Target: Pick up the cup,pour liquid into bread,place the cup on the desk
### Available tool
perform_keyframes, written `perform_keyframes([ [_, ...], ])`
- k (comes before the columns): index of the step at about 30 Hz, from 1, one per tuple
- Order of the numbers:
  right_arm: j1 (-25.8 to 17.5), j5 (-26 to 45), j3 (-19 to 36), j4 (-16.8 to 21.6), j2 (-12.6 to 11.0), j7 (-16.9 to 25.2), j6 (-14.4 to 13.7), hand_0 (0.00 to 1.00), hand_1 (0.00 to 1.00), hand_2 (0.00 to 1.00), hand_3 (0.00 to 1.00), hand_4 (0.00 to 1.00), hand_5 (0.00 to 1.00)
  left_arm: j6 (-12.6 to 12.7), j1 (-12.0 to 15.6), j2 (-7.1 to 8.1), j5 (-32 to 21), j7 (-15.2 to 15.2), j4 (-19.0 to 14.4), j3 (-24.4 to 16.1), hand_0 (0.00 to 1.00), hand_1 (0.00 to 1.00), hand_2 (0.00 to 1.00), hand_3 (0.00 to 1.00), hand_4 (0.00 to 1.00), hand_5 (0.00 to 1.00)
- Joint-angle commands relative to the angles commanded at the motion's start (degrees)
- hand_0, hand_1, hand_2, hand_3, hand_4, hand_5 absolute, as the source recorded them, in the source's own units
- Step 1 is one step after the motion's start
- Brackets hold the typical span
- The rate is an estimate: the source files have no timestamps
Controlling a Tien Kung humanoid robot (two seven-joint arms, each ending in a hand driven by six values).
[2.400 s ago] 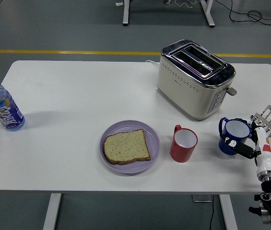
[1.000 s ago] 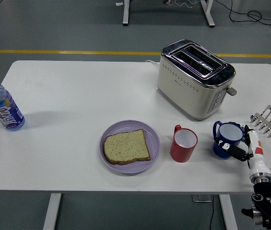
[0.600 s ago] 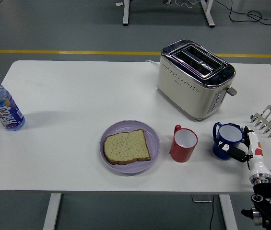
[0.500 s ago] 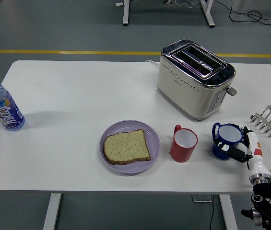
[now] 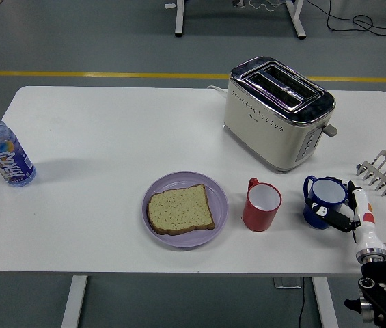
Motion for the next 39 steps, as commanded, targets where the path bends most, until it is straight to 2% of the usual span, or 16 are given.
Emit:
perform_keyframes([
  [17,-0.2,-0.3,-0.2,-0.7,-0.1,0.1,0.0,0.477,0.344,0.47,0.472,0.789,0.002,0.0,0.2,-0.15,1.2,0.4,0.0,-0.6,0.686,0.693,0.699,0.554,0.245,0.998],
  [32,-0.2,-3.3,0.2,-0.5,-0.2,-0.1,0.1,0.489,0.35,0.477,0.491,0.803,0.002,0.0,0.1,-0.04,0.4,0.1,-0.1,-0.2,0.687,0.693,0.698,0.552,0.246,0.998],
  [33,-0.2,-3.3,0.2,-0.5,-0.2,-0.2,0.1,0.498,0.351,0.485,0.519,0.819,0.002,0.0,0.1,-0.04,0.4,0.1,-0.1,-0.2,0.686,0.693,0.698,0.554,0.246,0.998],
  [38,-0.3,-4.0,0.1,-0.5,-0.2,-0.5,0.1,0.498,0.351,0.485,0.519,0.819,0.002,0.0,0.1,-0.05,0.3,0.1,-0.1,-0.1,0.686,0.693,0.698,0.554,0.246,0.998],
  [39,-0.4,-4.1,0.1,-0.5,-0.2,-0.6,0.1,0.533,0.384,0.505,0.576,0.847,0.006,0.0,0.1,-0.05,0.2,0.1,-0.1,-0.1,0.686,0.693,0.698,0.554,0.247,0.998],
])
